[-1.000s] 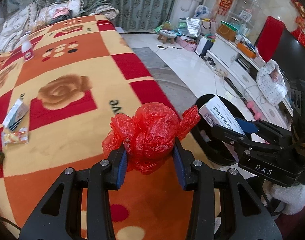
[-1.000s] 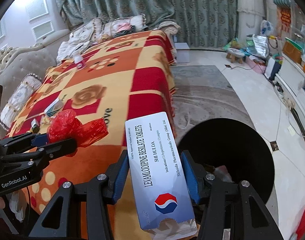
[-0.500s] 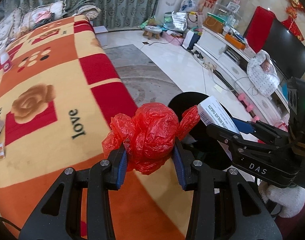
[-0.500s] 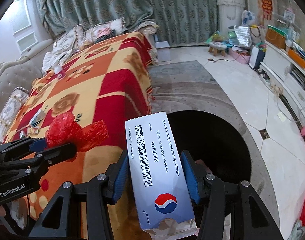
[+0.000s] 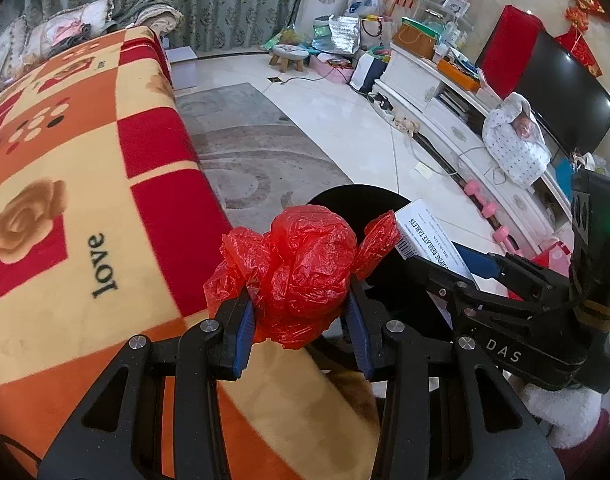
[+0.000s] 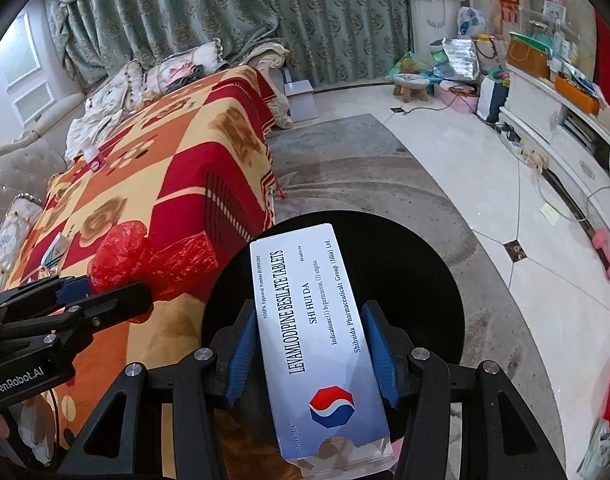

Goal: Collect trash
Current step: 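Carry the red bag and white tablet box with both tools over the bin, then open both tools to drop the red bag and tablet box into the bin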

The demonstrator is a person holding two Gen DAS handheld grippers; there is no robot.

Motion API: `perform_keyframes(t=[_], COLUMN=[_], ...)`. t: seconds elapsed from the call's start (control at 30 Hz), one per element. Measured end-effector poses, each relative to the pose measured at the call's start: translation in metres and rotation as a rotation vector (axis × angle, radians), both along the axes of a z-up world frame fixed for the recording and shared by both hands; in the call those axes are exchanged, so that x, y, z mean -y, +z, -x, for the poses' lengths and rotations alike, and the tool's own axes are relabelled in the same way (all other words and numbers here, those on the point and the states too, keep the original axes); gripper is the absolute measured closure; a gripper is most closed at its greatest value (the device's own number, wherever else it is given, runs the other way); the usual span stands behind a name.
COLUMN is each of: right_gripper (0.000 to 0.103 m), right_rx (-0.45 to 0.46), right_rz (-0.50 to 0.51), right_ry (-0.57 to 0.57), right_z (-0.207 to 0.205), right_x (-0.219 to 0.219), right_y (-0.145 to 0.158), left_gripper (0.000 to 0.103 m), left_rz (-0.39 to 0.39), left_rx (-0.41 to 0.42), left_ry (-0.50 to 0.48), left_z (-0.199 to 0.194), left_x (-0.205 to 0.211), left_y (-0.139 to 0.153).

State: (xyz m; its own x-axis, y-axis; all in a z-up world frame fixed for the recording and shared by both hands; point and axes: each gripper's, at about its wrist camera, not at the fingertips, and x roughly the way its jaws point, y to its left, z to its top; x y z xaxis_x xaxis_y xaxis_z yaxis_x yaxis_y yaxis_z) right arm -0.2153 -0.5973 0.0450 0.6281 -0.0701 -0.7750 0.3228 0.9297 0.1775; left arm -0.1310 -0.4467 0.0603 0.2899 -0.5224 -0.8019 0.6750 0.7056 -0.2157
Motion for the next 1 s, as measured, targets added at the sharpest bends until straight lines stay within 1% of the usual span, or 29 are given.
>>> perform_keyframes(t=[0.3,0.4,0.47,0.53,0.67,0.77,0.83,1.0], right_gripper=[0.053,0.053,0.053,0.053,0.052,0.051,0.051,0.051], right_rx=[0.012,0.011,0.010,0.010,0.011,0.009,0.007,-0.001], right_rz=[-0.007,-0.010,-0.013,-0.016,-0.035,-0.038,-0.038,-0.039], right_ry=[-0.026,-0.034,-0.037,-0.045,-0.074,-0.080,-0.081,-0.063], right_z=[0.002,0.002,0.001,0.000,0.002,0.004,0.004,0.002], right_x=[0.013,0.016,0.017,0.019,0.026,0.027,0.026,0.019], right_y=[0.001,0.000,-0.001,-0.002,-0.002,-0.002,-0.001,-0.002], left_gripper=[0.064,0.062,0.056,0.053,0.049,0.048,0.048,0.048], left_rz=[0.024,0.047,0.055,0.057,0.069,0.077,0.077,0.050], left_rx=[-0.039,-0.058,-0.067,-0.076,-0.089,-0.099,-0.099,-0.068], left_ry=[-0.015,-0.023,-0.030,-0.036,-0.029,-0.016,-0.009,0.016], left_z=[-0.001,-0.002,-0.002,-0.003,-0.005,-0.008,-0.008,-0.004], left_x=[0.016,0.019,0.020,0.020,0.015,0.011,0.007,-0.006], left_y=[-0.005,-0.006,-0.007,-0.008,-0.007,-0.005,-0.004,-0.002])
